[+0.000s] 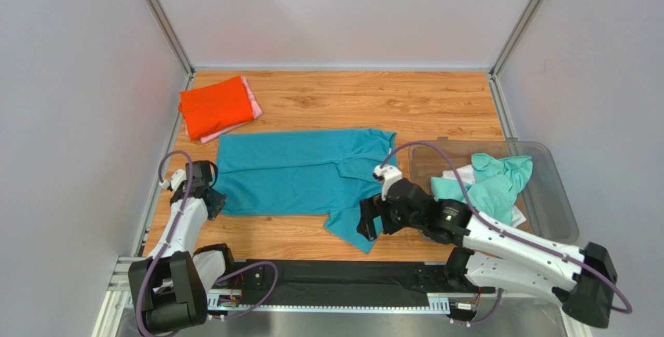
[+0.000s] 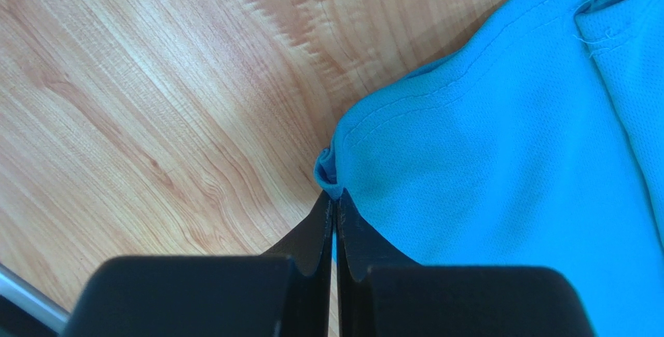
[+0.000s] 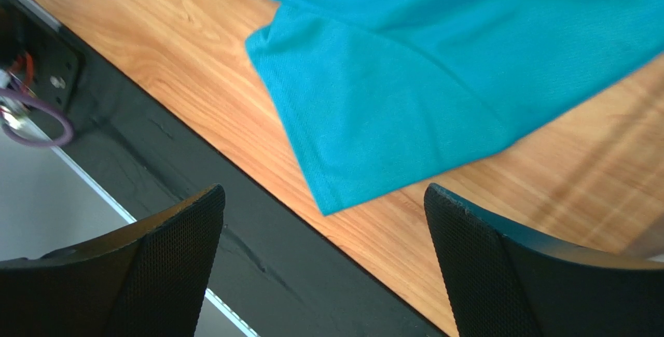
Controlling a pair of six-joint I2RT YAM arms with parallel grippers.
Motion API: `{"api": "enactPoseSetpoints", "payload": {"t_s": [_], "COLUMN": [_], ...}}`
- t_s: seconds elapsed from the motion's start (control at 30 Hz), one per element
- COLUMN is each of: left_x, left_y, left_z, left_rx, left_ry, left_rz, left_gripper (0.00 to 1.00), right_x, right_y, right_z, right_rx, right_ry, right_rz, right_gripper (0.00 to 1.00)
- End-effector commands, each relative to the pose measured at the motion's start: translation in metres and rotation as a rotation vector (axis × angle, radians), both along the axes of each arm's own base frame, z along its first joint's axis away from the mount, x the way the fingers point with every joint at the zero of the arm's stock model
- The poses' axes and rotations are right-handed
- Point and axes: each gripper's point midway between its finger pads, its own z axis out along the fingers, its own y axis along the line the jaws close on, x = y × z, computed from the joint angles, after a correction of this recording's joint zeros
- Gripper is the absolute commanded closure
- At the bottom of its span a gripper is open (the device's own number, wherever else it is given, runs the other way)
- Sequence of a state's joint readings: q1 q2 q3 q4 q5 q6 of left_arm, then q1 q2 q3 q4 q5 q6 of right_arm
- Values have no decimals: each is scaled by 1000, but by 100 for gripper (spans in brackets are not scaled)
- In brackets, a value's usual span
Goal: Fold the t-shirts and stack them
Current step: Fold the tshirt
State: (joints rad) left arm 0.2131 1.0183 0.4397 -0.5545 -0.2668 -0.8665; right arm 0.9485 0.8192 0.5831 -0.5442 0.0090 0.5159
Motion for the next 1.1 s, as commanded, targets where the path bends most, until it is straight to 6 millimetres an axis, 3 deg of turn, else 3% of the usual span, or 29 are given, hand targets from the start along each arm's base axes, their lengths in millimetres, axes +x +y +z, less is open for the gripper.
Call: {"api": "enactPoseSetpoints", "payload": {"t_s": [0.0, 0.23, 0.33, 0.43, 0.67, 0.77, 1.0, 1.07], "left_x": [1, 2, 1, 2, 2, 2, 0, -2], "left_y": [-6, -9, -10, -10, -11, -11, -9, -8], "left_z": [-3, -7, -8, -8, -9, -8, -5, -4], "left_rx": [-24, -43, -52, -54, -59, -56, -45, -41], "left_ry": [-32, -27, -18, -20, -29, -35, -43, -40], "left_rz": [-33, -41, -43, -44, -46, -41, -32, -24], "left_gripper": [100, 100, 100, 100, 100, 100, 100, 100], "right_x": [-1, -35, -36, -32, -35, -38, -50, -56], "right_y": [8, 39, 48, 40, 35, 36, 31, 29], "right_z": [-14, -52, -61, -75, -97, -99, -104, -102], "right_rx": [-128, -324, -376, -455, -513, -510, -484, -468], "right_ry": [8, 58, 58, 53, 80, 98, 155, 174], "right_rz": [-37, 67, 72, 50, 58, 61, 54, 63], "right_gripper": [0, 3, 8, 11, 42, 60, 86, 100]}}
